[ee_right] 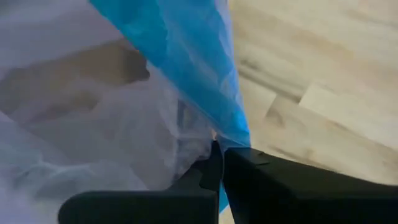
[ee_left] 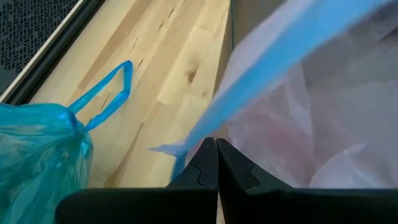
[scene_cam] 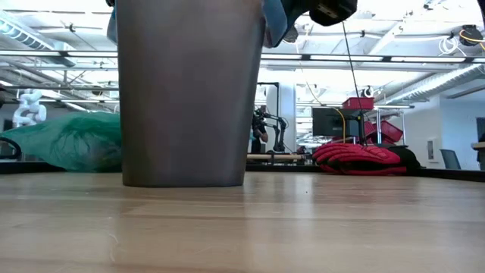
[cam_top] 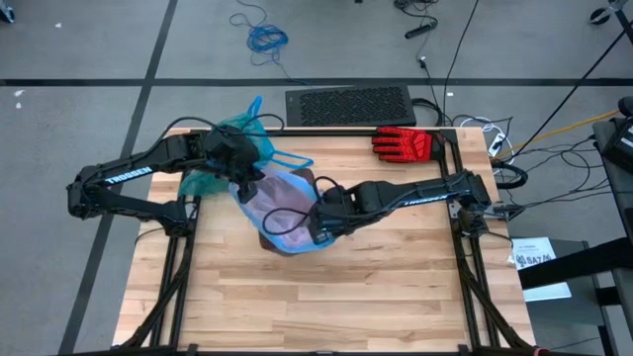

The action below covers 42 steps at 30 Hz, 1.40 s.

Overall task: Place trash/remove bag and relplace
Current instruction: Insert a new pink trash bag into the black trash bin

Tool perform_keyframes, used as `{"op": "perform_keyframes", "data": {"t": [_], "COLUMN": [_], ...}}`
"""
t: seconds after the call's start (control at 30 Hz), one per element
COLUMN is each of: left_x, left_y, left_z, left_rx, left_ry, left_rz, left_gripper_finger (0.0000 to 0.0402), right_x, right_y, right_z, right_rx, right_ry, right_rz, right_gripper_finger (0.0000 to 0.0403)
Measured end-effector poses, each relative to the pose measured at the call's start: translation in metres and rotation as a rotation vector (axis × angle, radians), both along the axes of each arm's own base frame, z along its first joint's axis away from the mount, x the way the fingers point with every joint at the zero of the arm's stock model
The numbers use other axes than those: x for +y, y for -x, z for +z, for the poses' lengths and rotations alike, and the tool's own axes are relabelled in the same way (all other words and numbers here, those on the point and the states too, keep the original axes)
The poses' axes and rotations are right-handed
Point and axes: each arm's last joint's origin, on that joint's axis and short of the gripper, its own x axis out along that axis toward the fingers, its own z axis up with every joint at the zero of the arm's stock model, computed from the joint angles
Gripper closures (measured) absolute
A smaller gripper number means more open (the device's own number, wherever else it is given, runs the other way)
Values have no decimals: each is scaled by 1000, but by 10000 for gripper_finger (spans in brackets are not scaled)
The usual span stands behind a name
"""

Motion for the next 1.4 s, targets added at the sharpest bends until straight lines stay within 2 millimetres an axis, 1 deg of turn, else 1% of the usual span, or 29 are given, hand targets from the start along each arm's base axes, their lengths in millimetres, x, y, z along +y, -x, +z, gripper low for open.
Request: {"op": "perform_keyframes", "data": {"t": [0.13, 0.23, 0.33, 0.5, 0.63, 0.7, 0.77, 0.8, 0.87, 0.97, 1.1, 1.23, 1.33, 1.4], "left_x": [0, 0, 0, 0, 0, 0, 0, 0, 0, 0, 0, 0, 0, 0], "left_y": [0, 0, 0, 0, 0, 0, 0, 0, 0, 0, 0, 0, 0, 0], "left_z": [0, 0, 0, 0, 0, 0, 0, 0, 0, 0, 0, 0, 0, 0], "left_rx": [0, 0, 1, 1, 3, 3, 3, 3, 3, 4, 4, 4, 4, 4], "left_ry": [0, 0, 0, -5, -9, -11, -12, -12, -12, -14, -14, -13, -13, -13], "left_rz": [0, 0, -1, -6, -4, -3, -1, -2, -2, 0, 3, 4, 4, 4], "left_gripper_finger": [402, 402, 402, 402, 402, 402, 402, 402, 402, 402, 402, 402, 402, 402], "right_x": [2, 1, -1, -5, -11, -13, -16, -19, -27, -43, -59, -63, -59, -56], "right_y": [3, 12, 22, 41, 55, 55, 51, 48, 37, 20, 5, -4, -5, -4], "right_z": [3, 14, 30, 55, 79, 93, 105, 109, 108, 96, 77, 67, 66, 67], "right_rx": [9, -9, -52, -130, -258, -372, -473, -509, -533, -488, -403, -363, -367, -373], "right_ry": [-51, -54, -54, -34, 54, 150, 258, 301, 359, 427, 460, 473, 462, 462], "right_rz": [39, 51, 69, 102, 133, 169, 217, 241, 278, 308, 339, 383, 412, 419], "right_gripper_finger": [400, 380, 344, 262, 203, 185, 177, 177, 180, 193, 225, 278, 325, 346]}}
